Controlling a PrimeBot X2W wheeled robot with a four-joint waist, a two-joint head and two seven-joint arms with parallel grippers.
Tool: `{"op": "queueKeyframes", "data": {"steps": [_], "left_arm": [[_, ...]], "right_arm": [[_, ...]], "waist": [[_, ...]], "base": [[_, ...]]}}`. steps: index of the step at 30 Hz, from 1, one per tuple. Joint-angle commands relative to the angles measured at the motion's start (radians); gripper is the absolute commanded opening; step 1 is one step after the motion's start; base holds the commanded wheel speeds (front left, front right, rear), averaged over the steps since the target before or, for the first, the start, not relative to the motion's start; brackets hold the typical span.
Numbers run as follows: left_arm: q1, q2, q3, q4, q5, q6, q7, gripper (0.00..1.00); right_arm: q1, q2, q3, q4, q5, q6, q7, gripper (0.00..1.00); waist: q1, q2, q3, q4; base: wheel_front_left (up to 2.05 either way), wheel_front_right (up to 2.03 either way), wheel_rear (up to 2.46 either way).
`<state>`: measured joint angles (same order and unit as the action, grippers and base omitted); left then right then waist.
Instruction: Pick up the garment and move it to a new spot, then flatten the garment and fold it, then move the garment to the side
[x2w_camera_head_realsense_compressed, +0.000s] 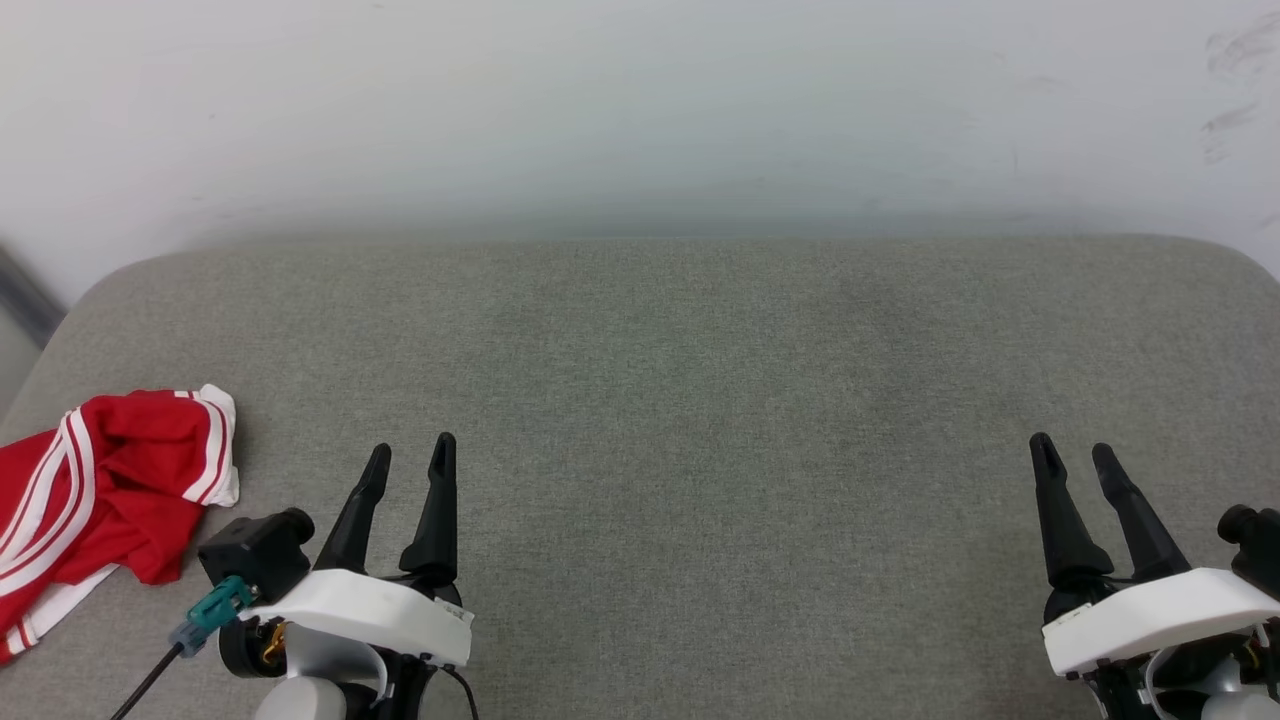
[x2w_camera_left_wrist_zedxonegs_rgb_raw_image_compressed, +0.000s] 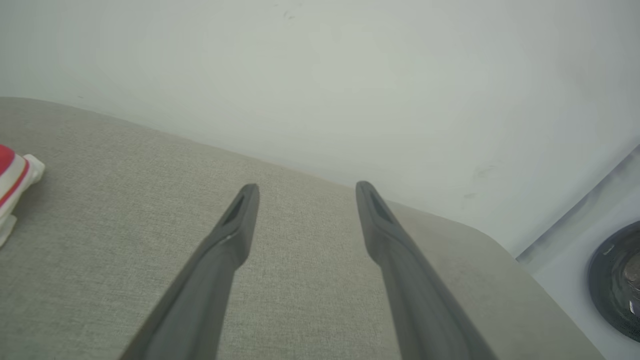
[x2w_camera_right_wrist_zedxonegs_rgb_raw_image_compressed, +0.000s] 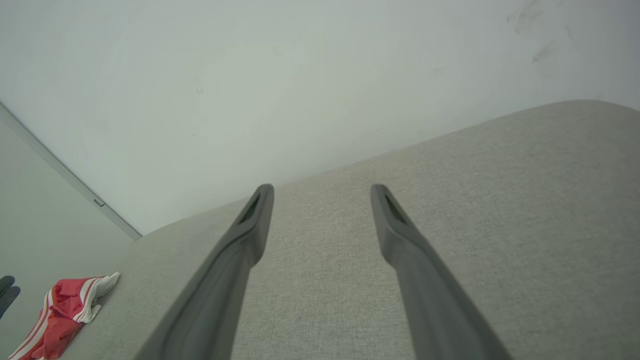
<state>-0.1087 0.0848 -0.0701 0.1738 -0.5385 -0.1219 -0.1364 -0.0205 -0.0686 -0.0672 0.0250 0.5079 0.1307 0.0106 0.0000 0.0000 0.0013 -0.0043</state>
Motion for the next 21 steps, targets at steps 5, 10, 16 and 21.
{"op": "queueKeyframes", "data": {"steps": [5, 10, 16, 21], "left_arm": [[-0.025, 0.012, -0.020, -0.009, 0.077, 0.011, -0.020, 1.00], [-0.026, 0.017, -0.033, -0.005, 0.131, 0.021, -0.031, 1.00], [-0.025, 0.020, -0.043, 0.005, 0.188, 0.032, -0.046, 1.00], [-0.027, 0.021, -0.050, 0.015, 0.228, 0.034, -0.057, 1.00]], "right_arm": [[0.001, 0.004, -0.004, -0.023, -0.076, 0.000, 0.004, 1.00], [0.006, 0.008, -0.001, -0.030, -0.133, 0.000, 0.002, 1.00], [0.011, 0.012, -0.001, -0.037, -0.192, 0.000, 0.002, 1.00], [0.015, 0.015, -0.006, -0.044, -0.239, 0.000, 0.002, 1.00]], "waist": [[0.0000, 0.0000, 0.000, 0.000], [0.0000, 0.0000, 0.000, 0.000], [0.0000, 0.0000, -0.002, 0.000], [0.0000, 0.0000, -0.002, 0.000]], "base": [[0.00, 0.00, 0.00], [0.00, 0.00, 0.00], [0.00, 0.00, 0.00], [0.00, 0.00, 0.00]]}}
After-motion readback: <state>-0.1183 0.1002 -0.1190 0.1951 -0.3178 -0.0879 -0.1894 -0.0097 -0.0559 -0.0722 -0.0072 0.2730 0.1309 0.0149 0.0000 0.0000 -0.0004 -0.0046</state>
